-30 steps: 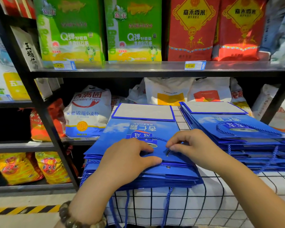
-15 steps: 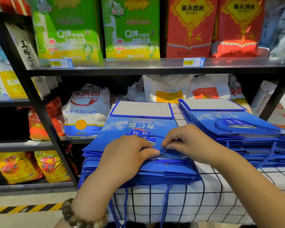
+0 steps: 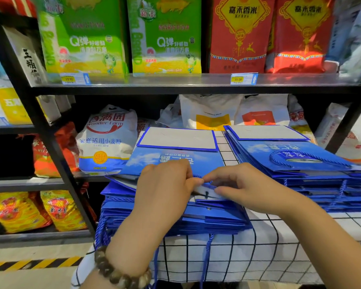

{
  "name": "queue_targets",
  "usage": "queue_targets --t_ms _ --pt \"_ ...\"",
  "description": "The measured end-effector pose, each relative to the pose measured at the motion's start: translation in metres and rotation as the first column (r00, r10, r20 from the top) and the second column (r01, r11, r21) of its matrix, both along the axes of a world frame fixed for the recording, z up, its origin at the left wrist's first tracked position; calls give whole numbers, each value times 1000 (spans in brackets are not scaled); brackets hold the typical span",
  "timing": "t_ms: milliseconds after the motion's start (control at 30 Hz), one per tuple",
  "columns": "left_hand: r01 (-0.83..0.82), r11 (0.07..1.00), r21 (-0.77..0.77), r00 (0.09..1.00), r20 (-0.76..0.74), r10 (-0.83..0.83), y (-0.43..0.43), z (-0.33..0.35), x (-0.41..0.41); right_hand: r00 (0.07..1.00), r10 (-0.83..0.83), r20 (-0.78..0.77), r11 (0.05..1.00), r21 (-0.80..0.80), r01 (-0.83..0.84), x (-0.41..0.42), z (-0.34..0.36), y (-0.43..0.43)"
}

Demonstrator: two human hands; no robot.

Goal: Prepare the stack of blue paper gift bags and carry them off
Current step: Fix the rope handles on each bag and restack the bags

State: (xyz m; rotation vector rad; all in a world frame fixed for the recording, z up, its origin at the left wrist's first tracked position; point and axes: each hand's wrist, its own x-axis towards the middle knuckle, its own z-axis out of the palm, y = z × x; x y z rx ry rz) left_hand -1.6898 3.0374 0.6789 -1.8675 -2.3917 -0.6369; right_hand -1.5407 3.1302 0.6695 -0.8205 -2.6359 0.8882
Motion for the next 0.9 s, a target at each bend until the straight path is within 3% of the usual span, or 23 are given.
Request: queue_targets --t_ms 100,267,433,533,667,767,833,900 --pt "-12 995 100 992 -123 24 -3 -3 13 998 -23 -51 999 -50 20 1 -4 1" --pt "-53 984 -171 956 -293 1 4 -7 27 992 -19 -122 999 26 22 -1 -8 -2" --pt "-13 984 -179 932 -360 -53 9 -9 33 980 -73 -183 996 30 80 -1 -12 -6" --pt "54 985 -165 923 -367 -112 6 -13 31 968 -185 -171 952 215 220 1 -16 -3" --pt "161 974 -157 952 -236 -195 -3 -15 25 966 -175 -192 939 261 223 6 -22 1" --pt "181 977 -111 982 76 -173 -4 -9 16 953 -135 -270 895 379 234 6 -28 -3" --pt "161 986 -44 951 275 -143 -1 -3 9 949 -131 -287 893 382 239 6 -27 -5" --pt "130 990 -45 955 276 -113 8 0 7 945 -132 -298 898 369 242 6 -28 -7"
